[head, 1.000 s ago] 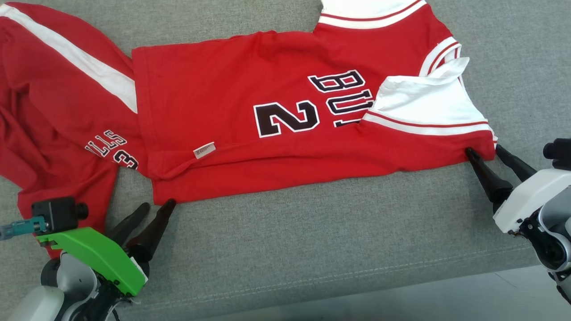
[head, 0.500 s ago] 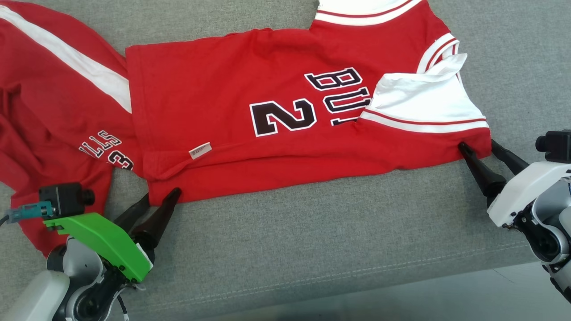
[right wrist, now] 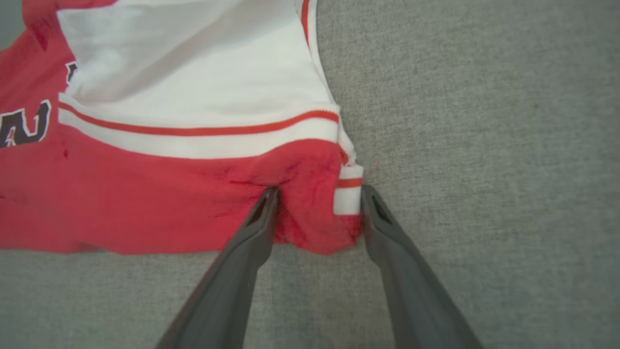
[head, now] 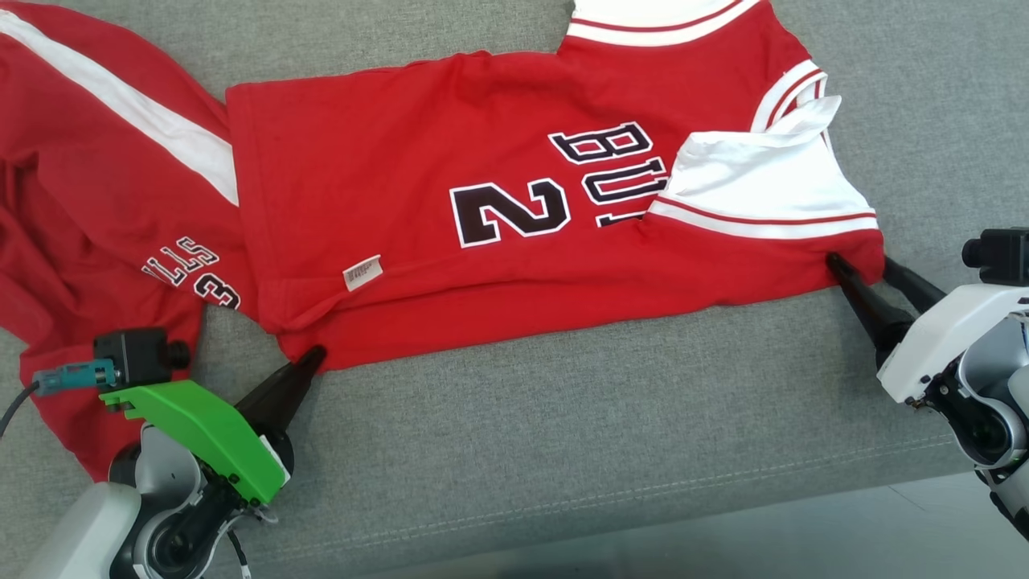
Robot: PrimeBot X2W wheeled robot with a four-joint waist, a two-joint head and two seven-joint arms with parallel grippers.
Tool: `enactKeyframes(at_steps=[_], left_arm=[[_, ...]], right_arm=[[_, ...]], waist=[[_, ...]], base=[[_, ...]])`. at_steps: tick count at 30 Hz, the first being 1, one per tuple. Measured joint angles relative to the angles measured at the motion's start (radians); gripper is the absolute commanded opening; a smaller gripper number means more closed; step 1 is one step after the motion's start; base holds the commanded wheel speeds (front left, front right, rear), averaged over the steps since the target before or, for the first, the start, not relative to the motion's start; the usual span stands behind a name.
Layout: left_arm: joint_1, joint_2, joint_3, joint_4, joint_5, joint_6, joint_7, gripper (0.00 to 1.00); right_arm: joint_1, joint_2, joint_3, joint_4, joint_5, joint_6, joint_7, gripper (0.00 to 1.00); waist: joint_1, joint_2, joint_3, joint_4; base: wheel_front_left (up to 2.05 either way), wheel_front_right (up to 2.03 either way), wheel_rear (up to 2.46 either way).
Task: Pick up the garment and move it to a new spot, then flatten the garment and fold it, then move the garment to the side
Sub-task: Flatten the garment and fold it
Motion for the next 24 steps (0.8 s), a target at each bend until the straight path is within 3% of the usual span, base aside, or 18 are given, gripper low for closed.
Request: enactKeyframes(at_steps=[1, 2, 15, 24], left_arm=[[0.0, -0.002, 0.0, 0.004, -0.002, -0.006, 0.0, 0.0], [0.0, -0.005, 0.0, 0.006, -0.002, -0.009, 0.001, 0.0], [0.0, 0.002, -0.007, 0.025, -0.039, -0.053, 0.045, 0.0], [-0.077, 0.099, 0.045, -0.035, -0.09, -0.059, 0.143, 0.0]], right_arm=[[0.0, 0.0, 0.0, 0.003, 0.003, 0.004, 0.005, 0.27], [0.0, 0.0, 0.001, 0.005, 0.01, 0.006, 0.012, 0.0], [0.002, 0.01, 0.001, -0.018, 0.15, 0.04, 0.114, 0.0], [-0.022, -0.074, -0.019, -0.088, 0.276, 0.048, 0.295, 0.0]], waist=[[0.0, 0.0, -0.001, 0.0], [0.0, 0.0, -0.002, 0.0], [0.0, 0.0, -0.044, -0.007], [0.0001, 0.0001, -0.082, -0.001]], base=[[0.0, 0.0, 0.0], [0.0, 0.0, 0.0], [0.0, 0.0, 0.0], [0.0, 0.0, 0.0]])
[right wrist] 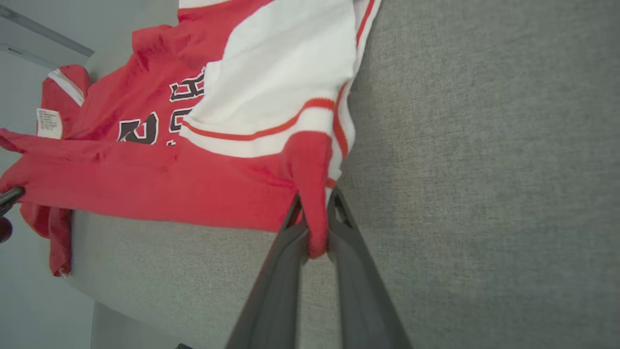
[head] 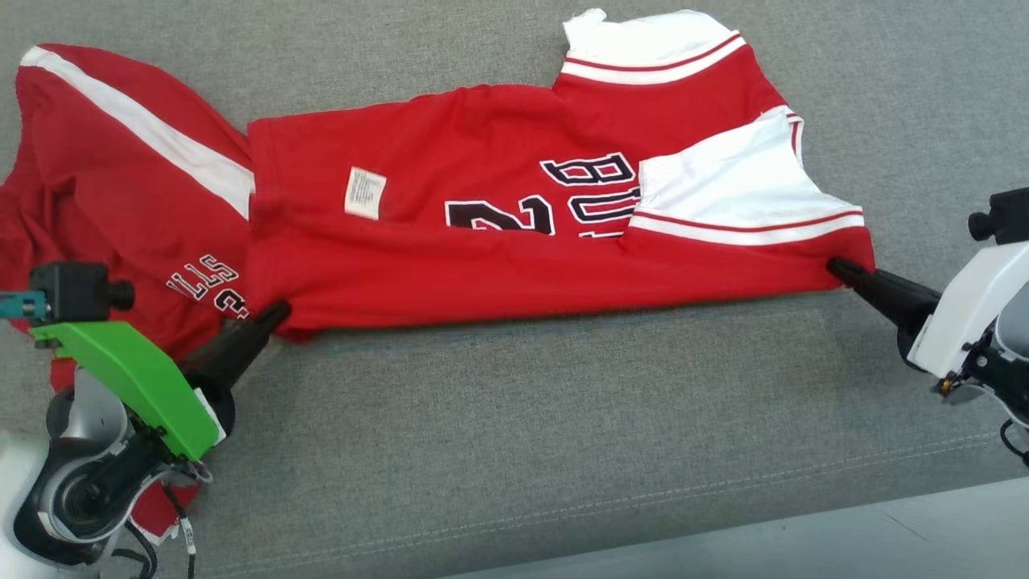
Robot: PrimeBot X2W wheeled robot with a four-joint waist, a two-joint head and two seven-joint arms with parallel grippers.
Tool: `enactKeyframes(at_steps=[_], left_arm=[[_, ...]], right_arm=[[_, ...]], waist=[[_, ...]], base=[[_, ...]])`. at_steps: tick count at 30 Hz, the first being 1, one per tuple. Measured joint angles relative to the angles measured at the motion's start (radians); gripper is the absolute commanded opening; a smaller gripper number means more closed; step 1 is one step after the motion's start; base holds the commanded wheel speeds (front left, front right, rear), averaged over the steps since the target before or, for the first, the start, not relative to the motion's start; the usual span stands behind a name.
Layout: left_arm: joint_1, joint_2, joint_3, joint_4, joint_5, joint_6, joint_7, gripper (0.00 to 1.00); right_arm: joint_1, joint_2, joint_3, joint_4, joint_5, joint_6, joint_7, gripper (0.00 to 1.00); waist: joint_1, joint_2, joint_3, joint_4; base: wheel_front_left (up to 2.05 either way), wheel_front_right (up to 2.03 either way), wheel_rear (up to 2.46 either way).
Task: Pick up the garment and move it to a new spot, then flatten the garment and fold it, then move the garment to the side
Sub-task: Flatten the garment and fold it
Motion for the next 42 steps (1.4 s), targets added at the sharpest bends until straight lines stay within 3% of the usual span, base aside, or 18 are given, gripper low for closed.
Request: enactKeyframes(at_steps=[7, 15, 33, 42], left_arm=[[-0.029, 0.017, 0.035, -0.044, -0.068, 0.01, 0.057, 0.0], [0.021, 0.037, 0.061, -0.05, -0.111, 0.026, 0.067, 0.0], [0.257, -0.002, 0.038, -0.099, -0.125, 0.027, 0.003, 0.0], [0.305, -0.021, -0.002, -0.073, -0.121, 0.025, -0.015, 0.0]], right_arm=[[-0.035, -0.043, -0.017, -0.047, 0.055, 0.0, 0.1, 0.0], [0.011, -0.061, -0.034, -0.086, 0.117, -0.012, 0.139, 0.0], [0.272, -0.098, -0.112, -0.151, 0.209, -0.063, 0.093, 0.0], [0.336, -0.099, -0.096, -0.164, 0.206, -0.065, 0.085, 0.0]], waist=[[0.0, 0.0, -0.01, -0.001], [0.0, 0.0, -0.008, -0.007], [0.0, 0.0, -0.008, 0.015], [0.0, 0.0, 0.0, 0.019]], base=[[0.0, 0.0, 0.0], [0.0, 0.0, 0.0], [0.0, 0.0, 0.0], [0.0, 0.0, 0.0]])
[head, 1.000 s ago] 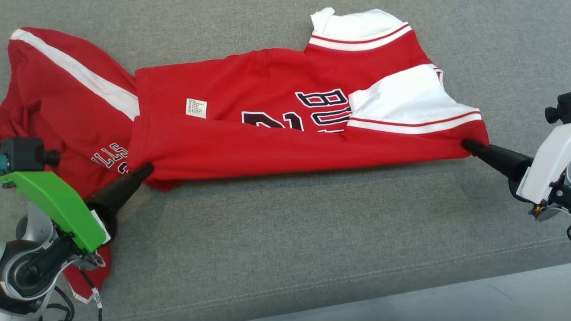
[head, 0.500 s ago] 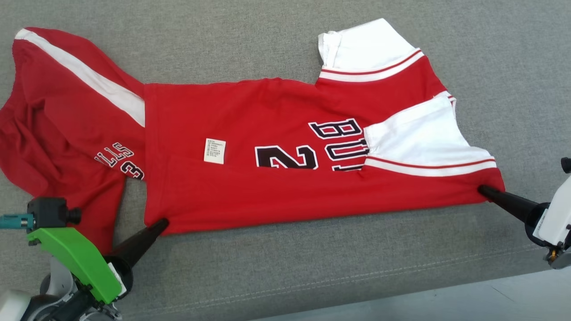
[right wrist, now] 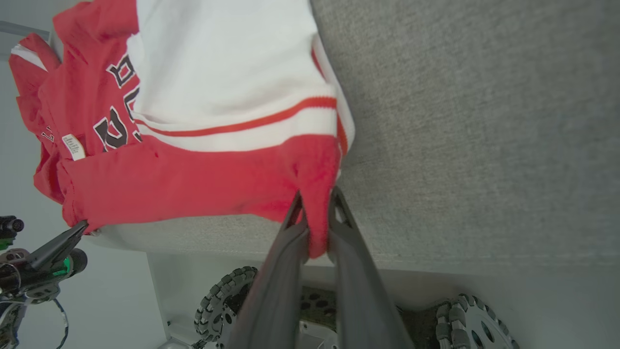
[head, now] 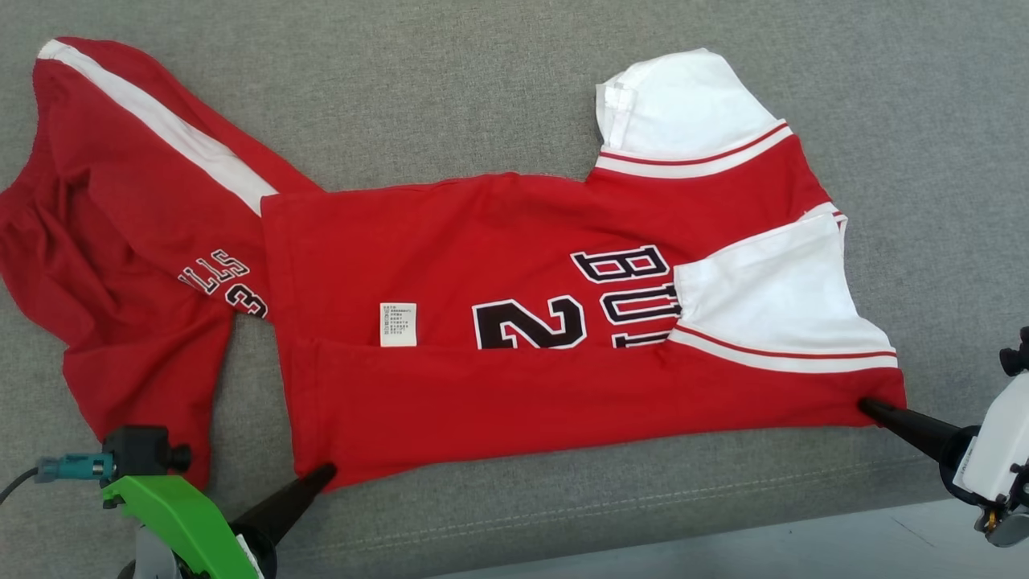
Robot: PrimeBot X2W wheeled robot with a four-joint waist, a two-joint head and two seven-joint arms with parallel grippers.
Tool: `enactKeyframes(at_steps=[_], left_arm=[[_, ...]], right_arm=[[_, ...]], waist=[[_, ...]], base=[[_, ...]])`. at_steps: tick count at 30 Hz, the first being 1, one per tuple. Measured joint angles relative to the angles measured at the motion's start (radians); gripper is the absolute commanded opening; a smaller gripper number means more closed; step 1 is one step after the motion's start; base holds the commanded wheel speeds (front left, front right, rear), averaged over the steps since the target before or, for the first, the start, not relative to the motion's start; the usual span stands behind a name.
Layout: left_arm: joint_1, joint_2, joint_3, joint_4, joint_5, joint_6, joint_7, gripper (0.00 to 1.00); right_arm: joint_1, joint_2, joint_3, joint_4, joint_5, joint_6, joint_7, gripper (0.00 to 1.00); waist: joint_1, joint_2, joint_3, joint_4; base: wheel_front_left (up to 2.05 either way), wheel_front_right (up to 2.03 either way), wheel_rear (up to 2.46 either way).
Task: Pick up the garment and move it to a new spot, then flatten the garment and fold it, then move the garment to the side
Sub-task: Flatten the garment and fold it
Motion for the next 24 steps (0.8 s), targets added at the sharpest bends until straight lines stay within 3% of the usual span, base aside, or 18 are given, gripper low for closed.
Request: enactKeyframes(at_steps=[8, 9, 10, 13, 15, 16, 17, 19, 20, 24], left_arm=[[-0.004, -0.009, -0.01, 0.056, 0.035, 0.0, -0.021, 0.02], [-0.004, -0.01, -0.011, 0.059, 0.035, 0.0, -0.021, 0.04], [-0.005, -0.012, -0.013, 0.062, 0.035, 0.0, -0.021, 0.16], [-0.008, -0.019, -0.019, 0.079, 0.038, 0.0, -0.024, 0.2], [-0.014, -0.022, -0.019, 0.091, 0.042, 0.0, -0.031, 0.48], [-0.017, -0.023, -0.019, 0.095, 0.045, 0.0, -0.034, 0.78], [-0.021, -0.024, -0.019, 0.1, 0.055, 0.0, -0.036, 1.0], [-0.028, -0.025, -0.016, 0.111, 0.078, 0.001, -0.049, 1.0], [-0.032, -0.025, -0.014, 0.112, 0.084, 0.001, -0.052, 1.0], [-0.05, -0.017, -0.01, 0.114, 0.104, 0.001, -0.064, 1.0]], right_arm=[[0.002, -0.002, 0.015, -0.007, -0.013, -0.012, -0.008, 0.0], [0.002, -0.003, 0.016, -0.006, -0.019, -0.016, -0.008, 0.0], [0.002, -0.005, 0.018, -0.006, -0.025, -0.016, -0.008, 0.0], [0.002, -0.007, 0.018, -0.007, -0.026, -0.017, -0.008, 0.0], [0.002, -0.006, 0.02, -0.008, -0.026, -0.017, -0.008, 0.0], [0.002, -0.006, 0.021, -0.009, -0.026, -0.017, -0.008, 0.0], [0.002, -0.006, 0.021, -0.01, -0.026, -0.018, -0.008, 0.0], [0.001, -0.006, 0.02, -0.012, -0.028, -0.024, -0.018, 0.29], [0.001, -0.006, 0.02, -0.012, -0.036, -0.025, -0.02, 0.96], [0.001, -0.018, 0.016, -0.019, -0.064, -0.026, -0.027, 1.0]], waist=[[0.0, 0.0, 0.002, 0.003], [0.0001, 0.0, 0.001, 0.004], [0.0, 0.0, 0.001, 0.004], [0.0, 0.0, 0.001, 0.004], [0.0, 0.0, 0.002, 0.005], [0.0, 0.0, 0.002, 0.005], [0.0, 0.0, 0.003, 0.005], [0.0, 0.0, 0.004, 0.005], [0.0, 0.0, 0.005, 0.005], [0.0, 0.0, 0.007, 0.003]], base=[[0.0, 0.0, 0.0], [0.0, 0.0, 0.0], [0.0, 0.0, 0.0], [0.0, 0.0, 0.0], [0.0, 0.0, 0.0], [0.0, 0.0, 0.0], [0.0, 0.0, 0.0], [0.0, 0.0, 0.0], [0.0, 0.0, 0.0], [0.0, 0.0, 0.0]])
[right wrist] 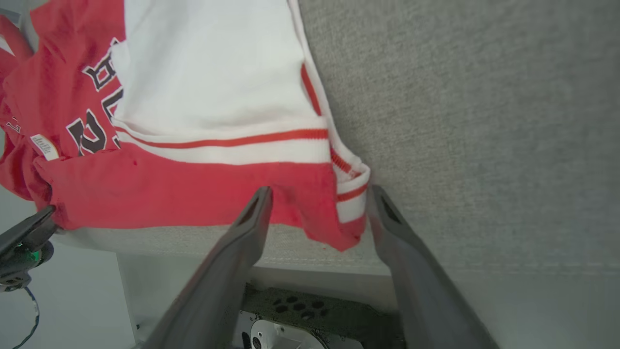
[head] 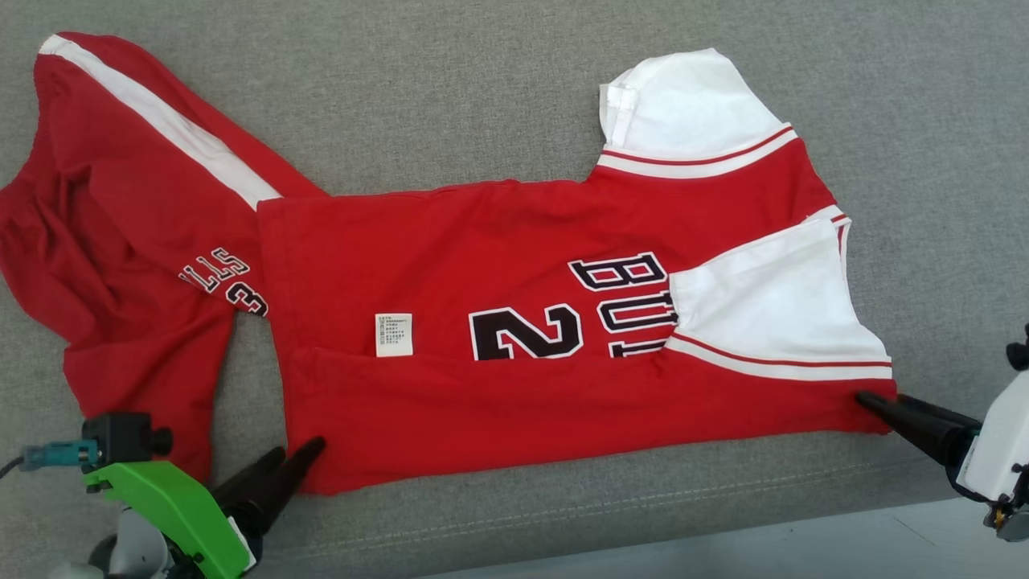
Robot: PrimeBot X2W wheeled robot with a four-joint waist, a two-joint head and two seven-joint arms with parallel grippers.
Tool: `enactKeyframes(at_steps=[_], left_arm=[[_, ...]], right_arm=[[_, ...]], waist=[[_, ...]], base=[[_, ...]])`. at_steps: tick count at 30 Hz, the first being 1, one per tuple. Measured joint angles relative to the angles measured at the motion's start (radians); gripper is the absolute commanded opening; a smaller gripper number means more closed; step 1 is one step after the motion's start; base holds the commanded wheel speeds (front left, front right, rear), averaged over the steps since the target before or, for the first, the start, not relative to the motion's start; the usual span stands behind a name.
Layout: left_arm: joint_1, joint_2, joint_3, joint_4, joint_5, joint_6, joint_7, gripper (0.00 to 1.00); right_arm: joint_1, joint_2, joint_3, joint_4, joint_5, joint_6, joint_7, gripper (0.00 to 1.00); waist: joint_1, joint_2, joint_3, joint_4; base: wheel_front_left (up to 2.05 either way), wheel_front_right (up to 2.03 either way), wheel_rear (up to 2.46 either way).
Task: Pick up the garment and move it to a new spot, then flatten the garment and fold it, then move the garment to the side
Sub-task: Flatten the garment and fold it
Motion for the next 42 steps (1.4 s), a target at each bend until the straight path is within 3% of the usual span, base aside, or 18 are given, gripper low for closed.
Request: enactKeyframes(at_steps=[7, 11, 16, 19, 27, 38, 42], left_arm=[[-0.062, 0.109, 0.046, -0.017, 0.106, 0.007, -0.021, 1.0], [-0.159, 0.178, 0.073, -0.07, 0.138, 0.009, -0.004, 1.0], [-0.304, 0.223, 0.057, -0.106, 0.17, -0.01, 0.078, 1.0], [-0.379, 0.223, 0.036, -0.112, 0.164, -0.027, 0.13, 1.0], [-0.508, 0.172, -0.011, -0.061, 0.138, -0.068, 0.209, 1.0], [-0.583, 0.107, -0.032, 0.053, 0.093, -0.107, 0.253, 1.0], [-0.6, 0.091, -0.039, 0.078, 0.087, -0.119, 0.261, 1.0]], right_arm=[[-0.041, -0.071, -0.05, -0.052, -0.065, -0.008, -0.028, 1.0], [-0.179, -0.12, -0.09, -0.102, -0.147, -0.027, -0.049, 1.0], [-0.373, -0.12, -0.086, -0.13, -0.243, -0.063, -0.053, 1.0], [-0.458, -0.091, -0.054, -0.132, -0.273, -0.087, -0.032, 1.0], [-0.637, -0.006, 0.028, -0.049, -0.374, -0.107, 0.007, 1.0], [-0.771, 0.128, 0.124, 0.123, -0.432, -0.113, 0.021, 1.0], [-0.813, 0.14, 0.133, 0.172, -0.444, -0.104, 0.022, 1.0]], waist=[[0.0, 0.0, 0.001, -0.002], [0.0, 0.0, 0.014, -0.002], [0.0, 0.0, 0.045, 0.004], [0.0, 0.0, 0.071, 0.012], [0.0, 0.0, 0.155, 0.049], [0.0, -0.0001, 0.229, 0.118], [0.0, 0.0, 0.235, 0.128]], base=[[0.0, 0.0, 0.0], [0.0, 0.0, 0.0], [0.0, 0.0, 0.0], [0.0, 0.0, 0.0], [0.0, 0.0, 0.0], [0.0, 0.0, 0.0], [0.0, 0.0, 0.0]])
